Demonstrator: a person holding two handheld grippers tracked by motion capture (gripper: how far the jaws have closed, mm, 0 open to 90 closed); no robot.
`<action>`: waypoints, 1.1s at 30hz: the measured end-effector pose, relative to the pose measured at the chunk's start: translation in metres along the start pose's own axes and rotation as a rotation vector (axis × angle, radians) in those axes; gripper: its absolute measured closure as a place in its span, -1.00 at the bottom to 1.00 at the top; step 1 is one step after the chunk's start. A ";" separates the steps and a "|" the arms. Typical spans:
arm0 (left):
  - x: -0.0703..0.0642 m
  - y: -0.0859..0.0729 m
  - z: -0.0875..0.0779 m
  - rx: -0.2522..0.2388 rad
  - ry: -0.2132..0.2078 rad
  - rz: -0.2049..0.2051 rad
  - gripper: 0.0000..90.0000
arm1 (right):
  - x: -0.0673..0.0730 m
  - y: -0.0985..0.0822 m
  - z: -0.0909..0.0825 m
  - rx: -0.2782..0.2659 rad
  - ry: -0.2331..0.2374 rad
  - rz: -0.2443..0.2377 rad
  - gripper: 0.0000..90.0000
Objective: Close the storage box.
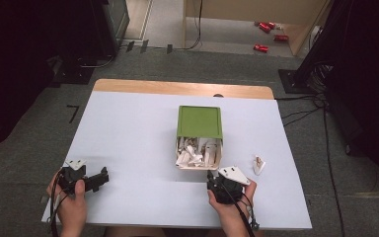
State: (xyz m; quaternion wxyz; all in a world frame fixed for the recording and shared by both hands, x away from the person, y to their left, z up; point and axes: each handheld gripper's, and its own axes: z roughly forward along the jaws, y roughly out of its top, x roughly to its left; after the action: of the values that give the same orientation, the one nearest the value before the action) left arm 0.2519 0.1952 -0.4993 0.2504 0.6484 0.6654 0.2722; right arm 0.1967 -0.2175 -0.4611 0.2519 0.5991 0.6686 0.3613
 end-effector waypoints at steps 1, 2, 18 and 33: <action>0.000 0.000 0.000 0.000 0.000 0.000 -1.00 | 0.000 0.000 0.000 0.000 -0.001 -0.002 0.38; 0.000 0.000 0.000 0.000 0.000 0.000 -1.00 | 0.001 0.000 0.000 0.000 -0.002 -0.007 0.38; 0.000 0.000 0.000 0.000 0.000 0.000 -1.00 | -0.001 0.004 0.005 0.017 -0.018 0.002 0.37; 0.000 0.000 0.000 0.000 0.000 0.000 -1.00 | -0.001 0.015 0.021 0.005 -0.043 0.032 0.38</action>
State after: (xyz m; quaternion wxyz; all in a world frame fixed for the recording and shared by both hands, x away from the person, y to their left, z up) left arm 0.2519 0.1952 -0.4992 0.2505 0.6485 0.6654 0.2721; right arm 0.2223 -0.2142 -0.4623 0.2589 0.6180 0.6543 0.3507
